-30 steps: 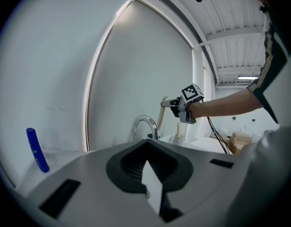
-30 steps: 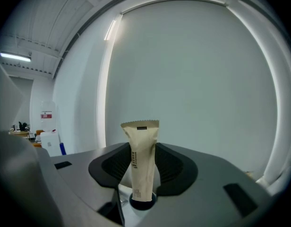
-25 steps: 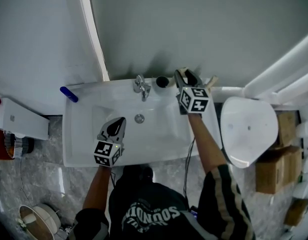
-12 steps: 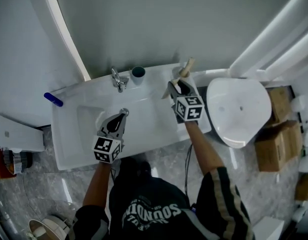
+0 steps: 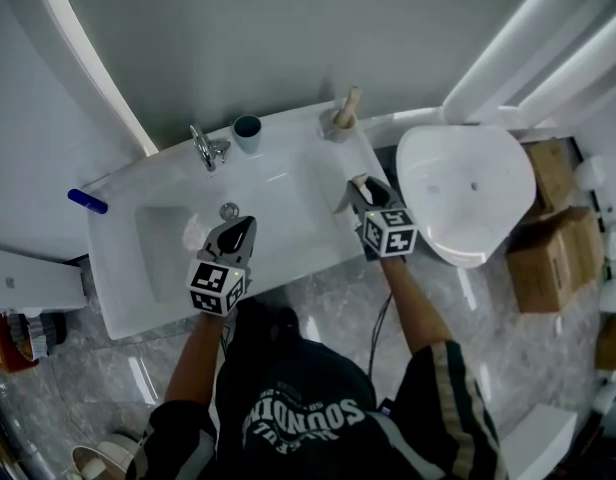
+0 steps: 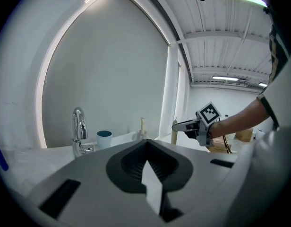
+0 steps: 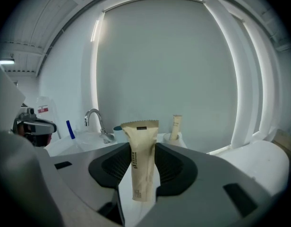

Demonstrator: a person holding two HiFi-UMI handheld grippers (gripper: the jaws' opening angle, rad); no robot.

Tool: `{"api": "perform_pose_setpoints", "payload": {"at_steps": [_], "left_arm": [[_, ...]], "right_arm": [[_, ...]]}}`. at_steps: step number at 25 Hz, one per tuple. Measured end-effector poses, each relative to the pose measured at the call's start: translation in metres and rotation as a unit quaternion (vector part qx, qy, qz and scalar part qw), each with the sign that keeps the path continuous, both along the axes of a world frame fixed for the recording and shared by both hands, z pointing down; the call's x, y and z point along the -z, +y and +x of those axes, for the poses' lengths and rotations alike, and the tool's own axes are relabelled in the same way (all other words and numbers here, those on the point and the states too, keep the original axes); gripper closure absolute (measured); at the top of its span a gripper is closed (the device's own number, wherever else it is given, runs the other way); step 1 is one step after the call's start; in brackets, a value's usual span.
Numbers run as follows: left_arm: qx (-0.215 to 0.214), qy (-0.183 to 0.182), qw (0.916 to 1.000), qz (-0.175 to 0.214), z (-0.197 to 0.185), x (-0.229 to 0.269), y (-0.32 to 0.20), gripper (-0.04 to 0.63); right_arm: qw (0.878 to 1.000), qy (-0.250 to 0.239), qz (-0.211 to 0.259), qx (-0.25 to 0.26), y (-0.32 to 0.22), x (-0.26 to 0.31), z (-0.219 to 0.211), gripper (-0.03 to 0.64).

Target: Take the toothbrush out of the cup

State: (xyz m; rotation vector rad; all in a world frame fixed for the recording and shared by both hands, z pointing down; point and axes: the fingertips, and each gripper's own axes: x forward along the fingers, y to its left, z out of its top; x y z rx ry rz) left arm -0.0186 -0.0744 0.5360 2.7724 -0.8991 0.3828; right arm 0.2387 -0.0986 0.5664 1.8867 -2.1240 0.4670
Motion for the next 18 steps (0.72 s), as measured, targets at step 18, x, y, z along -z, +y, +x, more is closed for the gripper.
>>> {"api": "perform_pose_setpoints", "payload": {"at_steps": [18], "left_arm": [[0.030,-0.014,0.9994,-0.015,-0.023,-0.013,-0.013,0.597]], "right_arm": [[0.995,0.017,-0.102,0.009,0.008,-0.090,0.016,0.468]]}}
